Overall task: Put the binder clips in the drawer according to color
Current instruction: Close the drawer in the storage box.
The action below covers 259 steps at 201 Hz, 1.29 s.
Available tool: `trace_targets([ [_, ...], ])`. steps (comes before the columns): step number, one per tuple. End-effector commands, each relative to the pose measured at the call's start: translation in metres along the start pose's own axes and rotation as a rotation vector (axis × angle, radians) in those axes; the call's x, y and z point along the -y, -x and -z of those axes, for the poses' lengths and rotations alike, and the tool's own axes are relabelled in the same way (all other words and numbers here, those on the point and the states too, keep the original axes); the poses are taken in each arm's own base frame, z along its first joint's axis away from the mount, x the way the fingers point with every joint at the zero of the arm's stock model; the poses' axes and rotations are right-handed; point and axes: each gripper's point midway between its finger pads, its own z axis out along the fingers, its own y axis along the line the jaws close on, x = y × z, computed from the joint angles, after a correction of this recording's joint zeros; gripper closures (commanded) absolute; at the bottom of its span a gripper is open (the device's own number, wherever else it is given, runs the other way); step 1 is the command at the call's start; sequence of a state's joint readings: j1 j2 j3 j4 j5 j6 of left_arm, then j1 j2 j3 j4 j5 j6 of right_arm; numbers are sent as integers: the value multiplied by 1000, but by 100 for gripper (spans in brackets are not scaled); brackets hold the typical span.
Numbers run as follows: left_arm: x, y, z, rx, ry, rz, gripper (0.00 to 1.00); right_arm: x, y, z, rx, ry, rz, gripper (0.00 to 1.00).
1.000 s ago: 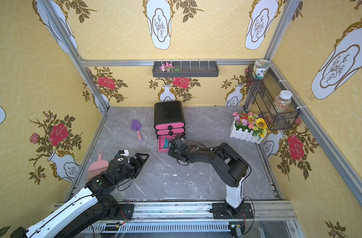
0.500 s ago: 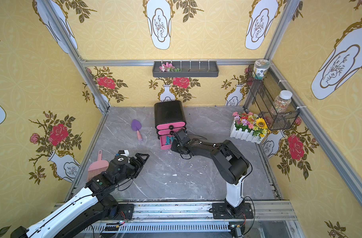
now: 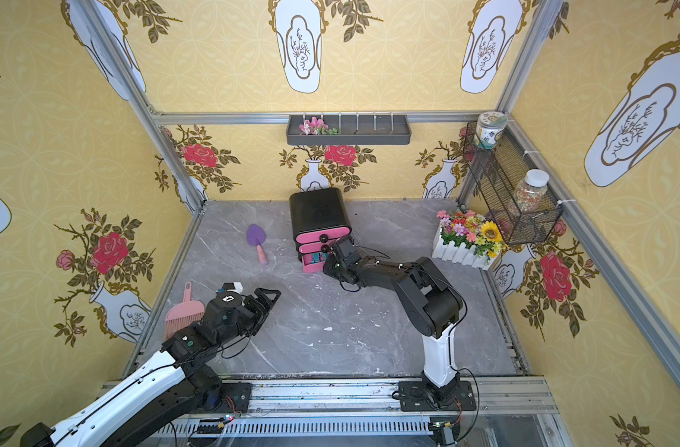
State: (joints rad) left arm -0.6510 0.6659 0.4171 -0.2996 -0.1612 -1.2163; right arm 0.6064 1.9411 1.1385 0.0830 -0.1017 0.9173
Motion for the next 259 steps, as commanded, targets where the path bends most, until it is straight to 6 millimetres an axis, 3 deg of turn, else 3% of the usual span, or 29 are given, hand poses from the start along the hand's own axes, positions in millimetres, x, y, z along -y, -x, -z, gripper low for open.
trace_targets([
  [1,0,1,0,5,7,-1,10,-22,28,0,114,94,-54,66],
  [49,-1,1,2,5,17,-5,10,-27,38,-8,152,136,-104,44],
  [112,-1,2,4,6,20,-5,10,-25,31,1,163,172,-48,34],
  [152,0,2,4,7,17,-5,10,0,14,27,177,150,-46,25],
  [188,3,3,5,8,13,-7,10,25,30,44,223,163,-121,18],
  [200,3,3,5,8,15,-8,10,34,40,45,230,173,-173,24],
  [212,5,4,6,10,13,-8,10,47,49,43,224,138,-207,39],
  [236,4,5,7,16,16,-8,10,51,66,37,205,103,-199,70],
  [259,3,4,6,14,22,-5,10,51,71,33,201,118,-205,81],
])
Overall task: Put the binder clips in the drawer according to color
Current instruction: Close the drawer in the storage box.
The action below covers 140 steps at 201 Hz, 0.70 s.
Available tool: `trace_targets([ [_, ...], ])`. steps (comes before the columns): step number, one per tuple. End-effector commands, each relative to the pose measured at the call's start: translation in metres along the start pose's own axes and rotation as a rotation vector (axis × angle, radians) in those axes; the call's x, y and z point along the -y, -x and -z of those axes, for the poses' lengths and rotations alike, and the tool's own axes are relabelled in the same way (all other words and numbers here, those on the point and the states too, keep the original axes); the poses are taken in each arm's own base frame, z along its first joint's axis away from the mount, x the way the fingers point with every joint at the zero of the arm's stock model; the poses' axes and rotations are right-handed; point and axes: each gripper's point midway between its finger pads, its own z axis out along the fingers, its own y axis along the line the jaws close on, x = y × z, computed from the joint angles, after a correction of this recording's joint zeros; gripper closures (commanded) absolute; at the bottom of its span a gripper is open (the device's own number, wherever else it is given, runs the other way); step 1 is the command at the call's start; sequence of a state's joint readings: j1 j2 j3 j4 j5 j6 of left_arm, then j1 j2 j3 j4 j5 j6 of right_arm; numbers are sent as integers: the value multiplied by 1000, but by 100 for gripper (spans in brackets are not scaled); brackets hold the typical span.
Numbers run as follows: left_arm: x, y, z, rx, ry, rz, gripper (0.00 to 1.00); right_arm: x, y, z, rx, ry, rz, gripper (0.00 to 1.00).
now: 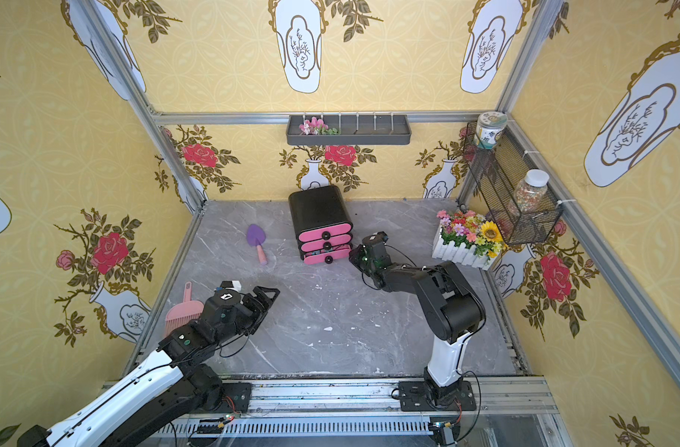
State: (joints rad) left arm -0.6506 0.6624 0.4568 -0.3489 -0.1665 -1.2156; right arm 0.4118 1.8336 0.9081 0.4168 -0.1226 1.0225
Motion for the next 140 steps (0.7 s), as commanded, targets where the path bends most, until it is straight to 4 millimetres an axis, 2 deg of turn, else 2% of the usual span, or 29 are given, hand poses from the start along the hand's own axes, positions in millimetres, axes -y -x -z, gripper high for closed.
trace_targets([
  [1,-3,2,0,10,15,-4,10,2,-2,-5,-32,3,-3,82],
  [19,-4,2,-1,10,18,-2,10,5,-4,-7,-36,12,-26,85],
  [63,-4,1,-3,5,26,-6,10,12,-10,-21,-27,64,-88,85],
  [140,-9,3,1,20,41,-3,10,4,2,-49,12,140,-148,85],
])
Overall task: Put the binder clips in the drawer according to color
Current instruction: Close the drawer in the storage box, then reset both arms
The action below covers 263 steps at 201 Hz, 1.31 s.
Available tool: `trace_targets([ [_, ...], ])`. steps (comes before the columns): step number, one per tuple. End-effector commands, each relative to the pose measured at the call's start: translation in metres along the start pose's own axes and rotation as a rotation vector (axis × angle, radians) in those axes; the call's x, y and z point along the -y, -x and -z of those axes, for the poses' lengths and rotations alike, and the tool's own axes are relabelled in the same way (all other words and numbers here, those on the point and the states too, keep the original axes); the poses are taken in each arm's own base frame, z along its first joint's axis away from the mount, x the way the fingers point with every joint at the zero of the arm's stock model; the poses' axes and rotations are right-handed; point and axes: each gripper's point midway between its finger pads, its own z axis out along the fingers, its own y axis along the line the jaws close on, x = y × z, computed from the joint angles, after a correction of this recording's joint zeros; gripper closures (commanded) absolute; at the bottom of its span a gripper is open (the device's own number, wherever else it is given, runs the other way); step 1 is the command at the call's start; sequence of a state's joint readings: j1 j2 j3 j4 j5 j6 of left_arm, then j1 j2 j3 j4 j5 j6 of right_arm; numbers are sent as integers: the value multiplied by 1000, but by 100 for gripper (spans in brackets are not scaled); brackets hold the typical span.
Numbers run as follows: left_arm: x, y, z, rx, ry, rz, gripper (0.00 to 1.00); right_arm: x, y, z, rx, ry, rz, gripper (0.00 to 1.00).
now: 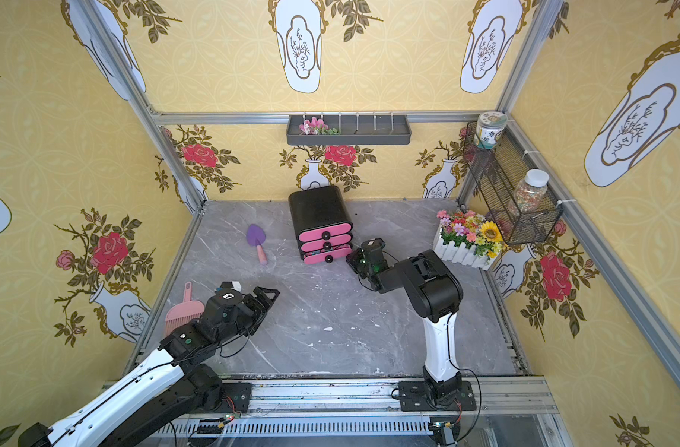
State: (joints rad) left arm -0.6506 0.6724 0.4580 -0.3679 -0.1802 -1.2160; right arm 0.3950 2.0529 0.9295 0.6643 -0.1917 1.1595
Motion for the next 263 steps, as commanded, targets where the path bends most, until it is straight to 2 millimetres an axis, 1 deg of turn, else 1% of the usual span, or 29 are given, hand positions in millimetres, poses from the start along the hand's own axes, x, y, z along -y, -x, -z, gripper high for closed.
trace_targets([
  [1,-2,2,2,12,11,-1,10,-20,10,-5,33,73,-8,85],
  [25,-4,2,2,14,16,1,10,-23,14,-11,35,78,-11,84],
  [48,-4,3,2,16,17,0,10,-23,14,-13,33,75,-14,84],
  [62,-3,4,3,22,17,-2,10,-20,12,-10,29,61,-9,83],
  [77,-1,9,5,47,18,-18,9,-16,6,-1,25,43,10,79],
  [86,3,14,8,72,14,-37,9,-14,0,9,20,31,36,75],
  [101,15,26,16,132,-8,-79,6,-12,-14,27,2,-3,108,66],
  [110,21,37,22,187,-11,-105,4,-15,-23,41,-7,-17,167,60],
  [118,28,48,29,245,-17,-126,2,-14,-32,53,-21,-50,228,54],
  [120,30,51,30,258,-22,-133,2,-16,-32,58,-15,-54,244,53],
  [124,36,56,34,289,-32,-151,1,-16,-37,64,-21,-69,283,51],
  [141,54,82,49,434,-40,-229,0,-29,-53,98,-11,-130,488,41],
  [152,67,96,58,518,-41,-292,0,-36,-60,119,12,-182,632,38],
  [162,81,104,61,572,-58,-370,0,-43,-60,139,56,-226,755,35],
  [167,87,106,61,593,-56,-440,0,-48,-62,149,72,-240,809,34],
  [176,95,109,61,620,-43,-527,1,-52,-56,167,133,-290,883,31],
  [186,99,113,61,643,-22,-572,0,-57,-47,185,206,-338,935,29],
  [201,96,123,62,697,42,-585,0,-63,-26,212,325,-406,968,23],
  [206,95,126,64,712,67,-591,0,-66,-20,218,351,-413,972,20],
  [217,93,134,68,769,102,-608,0,-76,-9,228,404,-423,1019,19],
  [221,92,136,68,792,109,-623,0,-81,-4,231,430,-436,1057,17],
  [227,92,138,68,820,105,-643,0,-86,-1,234,451,-437,1070,17],
  [238,81,146,71,893,132,-651,0,-102,5,236,499,-429,1157,17],
  [241,77,147,71,918,134,-647,0,-105,7,237,510,-433,1166,14],
  [248,67,150,72,962,138,-652,0,-111,12,239,533,-441,1166,3],
  [251,63,151,73,982,138,-653,0,-112,15,239,541,-450,1167,1],
  [255,57,151,74,1005,140,-657,0,-112,20,240,549,-463,1170,0],
  [263,41,153,75,1049,160,-650,0,-111,31,243,571,-490,1130,3],
])
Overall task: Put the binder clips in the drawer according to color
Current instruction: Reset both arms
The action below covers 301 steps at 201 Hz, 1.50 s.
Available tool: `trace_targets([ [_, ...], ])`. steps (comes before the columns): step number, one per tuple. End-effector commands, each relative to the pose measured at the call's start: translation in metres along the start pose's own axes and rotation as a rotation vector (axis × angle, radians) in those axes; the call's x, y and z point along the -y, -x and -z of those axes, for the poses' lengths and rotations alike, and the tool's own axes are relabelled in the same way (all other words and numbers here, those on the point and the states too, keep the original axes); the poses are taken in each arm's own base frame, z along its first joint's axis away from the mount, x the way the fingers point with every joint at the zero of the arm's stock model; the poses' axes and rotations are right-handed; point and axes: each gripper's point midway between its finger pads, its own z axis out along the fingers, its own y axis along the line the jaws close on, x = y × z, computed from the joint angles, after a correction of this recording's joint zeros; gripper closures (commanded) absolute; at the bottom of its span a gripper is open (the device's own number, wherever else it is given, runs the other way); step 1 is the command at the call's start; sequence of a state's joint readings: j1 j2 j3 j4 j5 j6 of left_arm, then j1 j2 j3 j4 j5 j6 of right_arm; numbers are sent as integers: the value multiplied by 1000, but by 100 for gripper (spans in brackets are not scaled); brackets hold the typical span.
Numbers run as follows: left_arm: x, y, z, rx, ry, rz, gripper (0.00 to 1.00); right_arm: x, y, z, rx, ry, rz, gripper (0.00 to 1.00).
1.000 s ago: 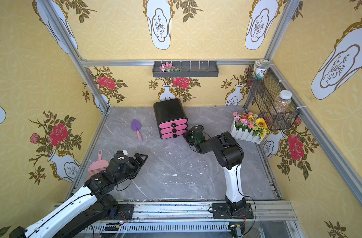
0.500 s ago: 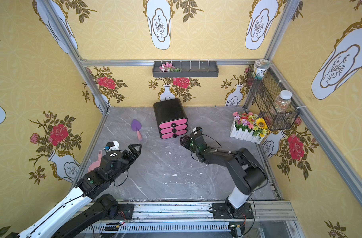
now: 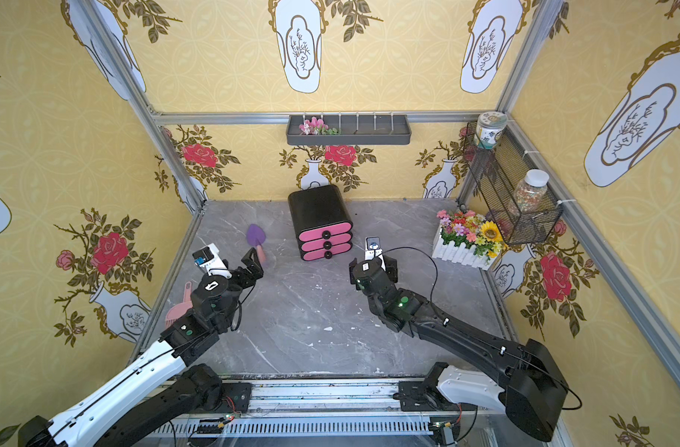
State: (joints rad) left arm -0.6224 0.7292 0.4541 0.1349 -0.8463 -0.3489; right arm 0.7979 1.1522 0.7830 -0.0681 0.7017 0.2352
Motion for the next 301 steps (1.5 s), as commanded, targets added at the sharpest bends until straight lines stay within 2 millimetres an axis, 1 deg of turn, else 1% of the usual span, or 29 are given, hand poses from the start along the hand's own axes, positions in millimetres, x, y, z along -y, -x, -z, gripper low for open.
trace_targets([
  [1,-36,20,7,220,133,-48,0,30,30,-3,78,-149,48,3],
  [13,-61,8,8,244,207,-41,0,41,27,-13,49,-105,3,3],
  [27,-85,-9,5,235,268,-37,0,71,10,-23,16,-128,-86,3],
  [36,-101,-21,3,226,306,-29,0,86,2,-25,31,-178,-70,3],
  [44,-108,-31,1,207,322,-38,0,97,-4,-26,47,-226,-33,3],
  [46,-115,-32,1,207,343,-37,0,100,-6,-27,51,-237,-25,3],
  [50,-121,-36,-1,201,354,-41,0,104,-9,-28,57,-260,-2,3],
  [60,-126,-42,-6,196,352,-44,0,115,-19,-31,54,-301,39,3],
  [71,-132,-49,-11,175,379,-84,0,128,-28,-34,45,-345,36,3],
  [77,-135,-45,-12,199,401,-94,0,135,-35,-35,44,-357,19,3],
  [95,-124,-39,-26,210,340,-189,0,150,-51,-39,67,-341,-42,3],
  [109,-123,-33,-35,233,321,-214,0,164,-64,-41,75,-368,-71,3],
  [125,-125,-40,-46,200,267,-205,0,175,-76,-46,76,-389,-75,3],
  [139,-132,-43,-47,199,259,-175,0,182,-86,-50,86,-388,-105,3],
  [147,-131,-41,-49,201,248,-179,0,181,-94,-53,40,-358,-126,2],
  [155,-127,-46,-55,169,226,-190,0,181,-98,-54,37,-348,-125,1],
  [169,-125,-49,-59,148,205,-195,0,178,-119,-51,80,-334,-136,3],
  [174,-127,-50,-59,144,197,-185,0,177,-125,-49,102,-331,-137,3],
  [175,-127,-50,-59,144,195,-183,0,177,-123,-48,118,-330,-140,3],
  [176,-127,-50,-59,144,192,-180,0,176,-129,-49,100,-325,-133,3],
  [183,-128,-52,-59,133,173,-171,0,170,-122,-49,162,-290,-107,3],
  [192,-131,-62,-59,97,165,-158,0,159,-127,-57,128,-252,-65,3],
  [196,-133,-62,-57,110,163,-156,0,157,-126,-61,120,-240,-64,3],
  [206,-130,-57,-57,146,148,-167,0,163,-136,-67,66,-254,-99,3],
  [222,-132,-60,-65,107,166,-166,0,163,-133,-76,67,-258,-75,3],
  [237,-133,-63,-66,93,170,-163,0,166,-138,-76,25,-252,-110,3],
  [253,-133,-62,-66,96,168,-161,0,167,-135,-78,48,-259,-102,3],
  [272,-133,-62,-67,94,165,-158,0,173,-138,-79,22,-264,-140,3],
  [301,-134,-62,-66,95,165,-156,0,173,-138,-78,29,-263,-140,3],
])
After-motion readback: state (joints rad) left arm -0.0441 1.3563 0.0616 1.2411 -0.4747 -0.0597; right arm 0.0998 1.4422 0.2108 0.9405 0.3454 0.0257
